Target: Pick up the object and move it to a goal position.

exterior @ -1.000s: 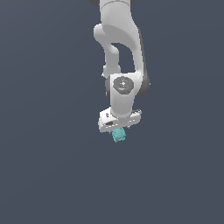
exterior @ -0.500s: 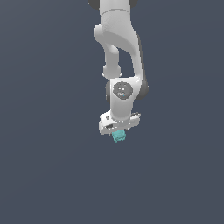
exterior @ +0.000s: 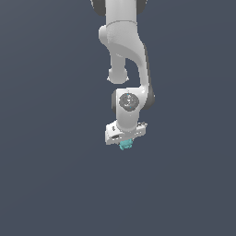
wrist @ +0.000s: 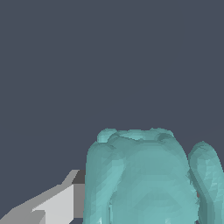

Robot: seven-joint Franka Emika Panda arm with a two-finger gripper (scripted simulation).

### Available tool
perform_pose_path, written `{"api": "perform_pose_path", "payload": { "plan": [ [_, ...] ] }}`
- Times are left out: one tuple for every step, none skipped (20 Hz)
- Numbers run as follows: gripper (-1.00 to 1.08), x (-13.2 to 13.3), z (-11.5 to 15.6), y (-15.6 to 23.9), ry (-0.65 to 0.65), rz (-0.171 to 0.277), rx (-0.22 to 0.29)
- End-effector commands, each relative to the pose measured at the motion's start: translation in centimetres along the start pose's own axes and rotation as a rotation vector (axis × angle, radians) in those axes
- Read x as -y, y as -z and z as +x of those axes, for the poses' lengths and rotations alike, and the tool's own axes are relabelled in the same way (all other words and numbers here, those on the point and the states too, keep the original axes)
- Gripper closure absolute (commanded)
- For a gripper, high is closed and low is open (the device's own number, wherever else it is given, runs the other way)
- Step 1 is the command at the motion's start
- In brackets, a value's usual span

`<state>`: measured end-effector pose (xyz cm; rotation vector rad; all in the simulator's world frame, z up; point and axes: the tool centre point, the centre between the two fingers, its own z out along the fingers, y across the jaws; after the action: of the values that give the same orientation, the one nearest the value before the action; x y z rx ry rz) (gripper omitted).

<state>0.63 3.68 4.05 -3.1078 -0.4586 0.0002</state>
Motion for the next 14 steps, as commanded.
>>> {"api": "perform_pose_path", "payload": {
  "plan": [
    [1.08,-0.03,0.01,-0.08,0.0,0.0,0.0],
    [1.08,-0.03,0.01,-0.08,0.0,0.0,0.0],
    [1.08,-0.03,0.01,-0.08,0.0,0.0,0.0],
    [1.08,-0.03,0.01,-0.08,0.0,0.0,0.0],
    [1.08,-0.03,0.01,-0.08,0.0,0.0,0.0],
    [1.08,-0.03,0.01,-0.08,0.0,0.0,0.0],
    [1.08,-0.03,0.01,-0.08,0.0,0.0,0.0],
    [1.08,-0.03,0.01,-0.08,0.0,0.0,0.0],
    [1.08,0.02,0.02,0.0,0.001,0.0,0.0],
    [1.08,0.0,0.02,0.03,0.001,0.0,0.0],
    [1.08,-0.05,0.02,0.13,0.001,0.0,0.0],
    [1.08,-0.14,0.01,0.29,0.001,0.0,0.0],
    [1.08,-0.27,0.0,0.51,0.001,0.0,0.0],
    [1.08,-0.43,-0.02,0.81,0.001,0.0,0.0]
  ]
}}
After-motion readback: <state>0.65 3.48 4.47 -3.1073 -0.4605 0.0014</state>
